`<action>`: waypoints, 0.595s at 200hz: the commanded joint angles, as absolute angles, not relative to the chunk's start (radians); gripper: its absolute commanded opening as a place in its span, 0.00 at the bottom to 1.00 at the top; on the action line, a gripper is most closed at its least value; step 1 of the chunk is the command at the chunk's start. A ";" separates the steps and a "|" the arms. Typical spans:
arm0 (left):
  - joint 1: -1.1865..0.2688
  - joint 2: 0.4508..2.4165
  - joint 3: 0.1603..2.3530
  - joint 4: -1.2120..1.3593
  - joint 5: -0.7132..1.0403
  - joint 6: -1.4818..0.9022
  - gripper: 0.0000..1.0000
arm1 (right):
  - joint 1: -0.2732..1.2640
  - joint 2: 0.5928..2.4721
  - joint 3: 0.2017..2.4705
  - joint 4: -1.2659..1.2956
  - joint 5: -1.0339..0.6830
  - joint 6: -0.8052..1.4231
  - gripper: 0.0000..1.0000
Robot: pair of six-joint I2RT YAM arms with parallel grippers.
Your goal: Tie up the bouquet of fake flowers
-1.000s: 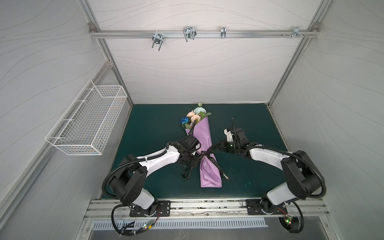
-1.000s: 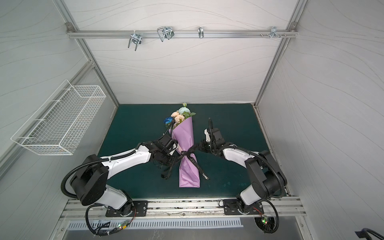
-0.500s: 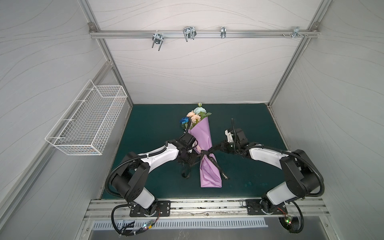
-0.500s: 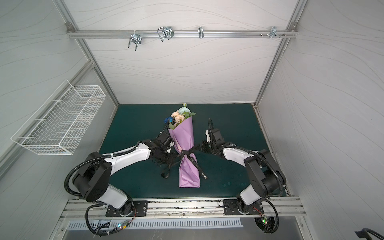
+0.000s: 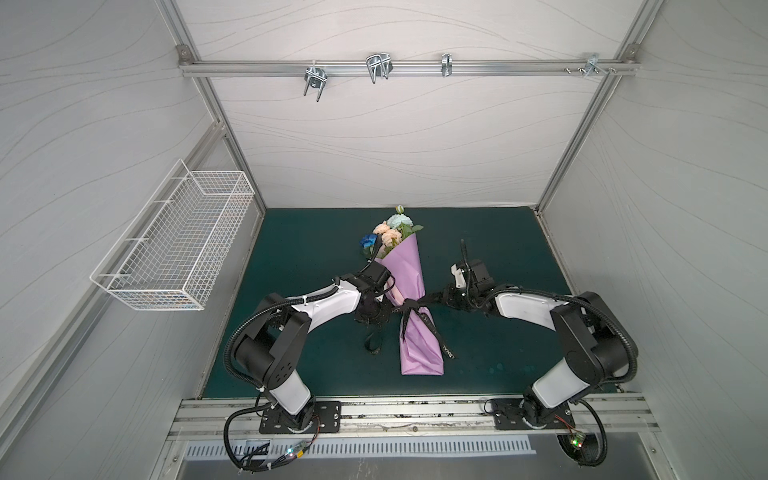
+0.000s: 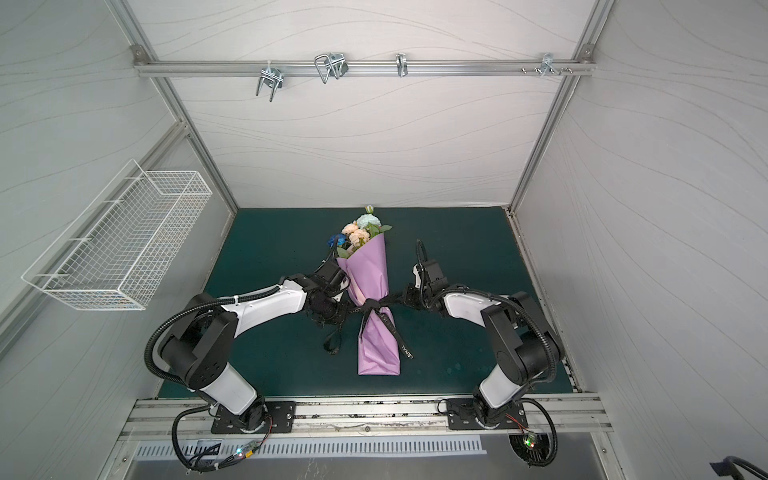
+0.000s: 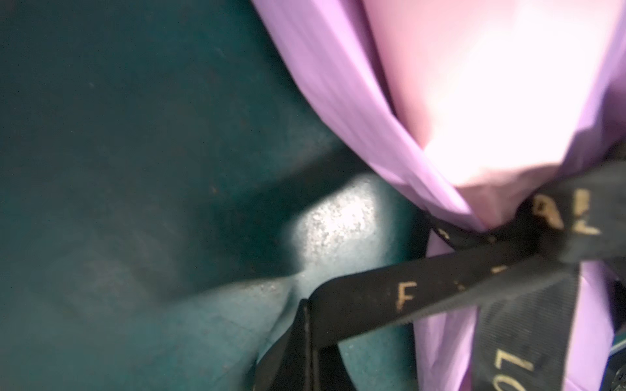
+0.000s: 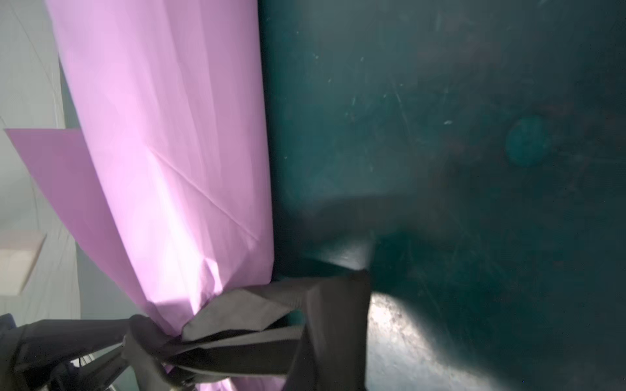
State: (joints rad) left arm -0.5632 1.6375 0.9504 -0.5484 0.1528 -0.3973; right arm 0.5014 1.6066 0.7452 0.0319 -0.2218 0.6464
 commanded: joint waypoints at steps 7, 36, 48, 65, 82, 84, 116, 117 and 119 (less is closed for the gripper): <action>-0.556 1.662 1.009 -0.528 0.128 -0.392 0.00 | 0.491 1.631 0.764 0.025 -0.242 0.639 0.00; -0.555 1.664 1.031 -0.469 0.133 -0.371 0.13 | 0.501 1.629 0.777 0.040 -0.278 0.644 0.00; -0.556 1.679 1.050 -0.470 0.092 -0.369 0.39 | 0.507 1.630 0.788 0.038 -0.278 0.643 0.00; -0.555 1.697 1.086 -0.503 0.049 -0.368 0.49 | 0.518 1.637 0.803 0.029 -0.281 0.645 0.00; -0.557 1.673 1.085 -0.518 0.038 -0.397 0.53 | 0.528 1.642 0.811 0.026 -0.287 0.652 0.00; -0.556 1.669 1.082 -0.523 0.034 -0.402 0.53 | 0.529 1.643 0.812 0.026 -0.287 0.653 0.00; -0.575 1.536 1.050 -0.605 -0.069 -0.459 0.48 | 0.543 1.639 0.810 0.028 -0.288 0.665 0.00; -0.578 1.529 1.049 -0.605 -0.069 -0.460 0.48 | 0.543 1.639 0.810 0.028 -0.288 0.665 0.00; -0.581 1.516 1.043 -0.603 -0.067 -0.461 0.48 | 0.544 1.640 0.810 0.028 -0.289 0.666 0.00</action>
